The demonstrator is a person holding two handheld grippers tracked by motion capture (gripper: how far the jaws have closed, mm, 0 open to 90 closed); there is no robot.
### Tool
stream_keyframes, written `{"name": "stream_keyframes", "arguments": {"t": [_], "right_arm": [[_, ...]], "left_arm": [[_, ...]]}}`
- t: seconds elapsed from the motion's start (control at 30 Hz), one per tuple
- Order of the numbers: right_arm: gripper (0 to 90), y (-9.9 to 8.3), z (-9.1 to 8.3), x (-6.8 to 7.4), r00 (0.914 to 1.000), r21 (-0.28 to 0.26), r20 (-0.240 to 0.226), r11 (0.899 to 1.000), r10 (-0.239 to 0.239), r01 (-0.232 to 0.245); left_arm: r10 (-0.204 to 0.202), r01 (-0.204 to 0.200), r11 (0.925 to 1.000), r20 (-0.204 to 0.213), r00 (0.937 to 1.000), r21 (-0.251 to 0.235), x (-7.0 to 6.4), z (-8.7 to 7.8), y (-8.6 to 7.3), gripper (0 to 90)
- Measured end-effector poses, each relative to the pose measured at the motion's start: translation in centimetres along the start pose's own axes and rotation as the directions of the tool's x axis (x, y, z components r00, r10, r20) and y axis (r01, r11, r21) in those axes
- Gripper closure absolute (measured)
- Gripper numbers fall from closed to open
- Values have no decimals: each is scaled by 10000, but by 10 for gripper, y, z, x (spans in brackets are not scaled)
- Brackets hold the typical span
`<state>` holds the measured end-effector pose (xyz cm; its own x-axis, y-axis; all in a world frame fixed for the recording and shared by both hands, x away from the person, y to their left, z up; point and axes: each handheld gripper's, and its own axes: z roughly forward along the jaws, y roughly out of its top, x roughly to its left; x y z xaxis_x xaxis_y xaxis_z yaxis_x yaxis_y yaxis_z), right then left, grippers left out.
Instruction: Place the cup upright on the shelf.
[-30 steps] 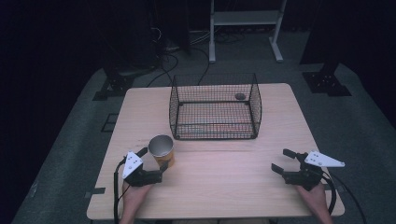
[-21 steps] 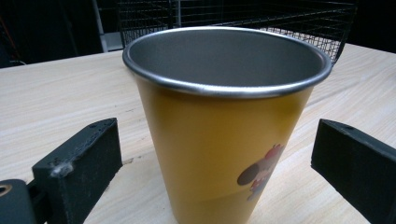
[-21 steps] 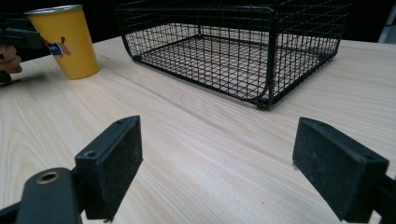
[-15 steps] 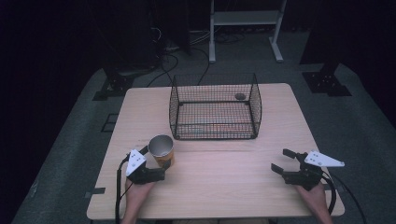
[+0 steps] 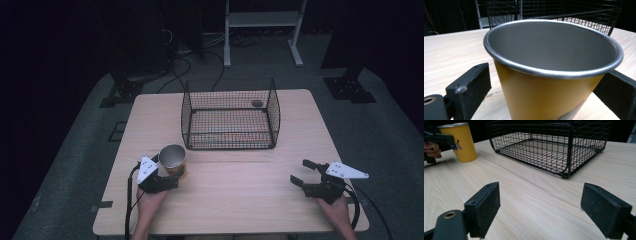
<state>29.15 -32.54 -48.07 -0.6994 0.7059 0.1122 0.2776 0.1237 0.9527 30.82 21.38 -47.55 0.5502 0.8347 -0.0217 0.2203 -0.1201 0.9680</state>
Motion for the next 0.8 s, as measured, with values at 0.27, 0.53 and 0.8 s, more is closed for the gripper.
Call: {"name": "stream_keyframes", "arguments": {"t": [0.27, 0.53, 0.8], "right_arm": [[149, 0, 0, 0, 10000, 17, -11, 10000, -1, 1], [148, 0, 0, 0, 10000, 8, -27, 10000, 3, -2], [149, 0, 0, 0, 10000, 15, -29, 10000, 0, 0]], "left_arm": [[56, -51, 9996, 169, 9998, -279, 0, 2, 1, 131], [186, -183, 9996, 137, 9997, -198, 0, -1, 1, 148], [443, -428, 9985, 444, 9980, -342, -9, -4, 11, 151]]}}
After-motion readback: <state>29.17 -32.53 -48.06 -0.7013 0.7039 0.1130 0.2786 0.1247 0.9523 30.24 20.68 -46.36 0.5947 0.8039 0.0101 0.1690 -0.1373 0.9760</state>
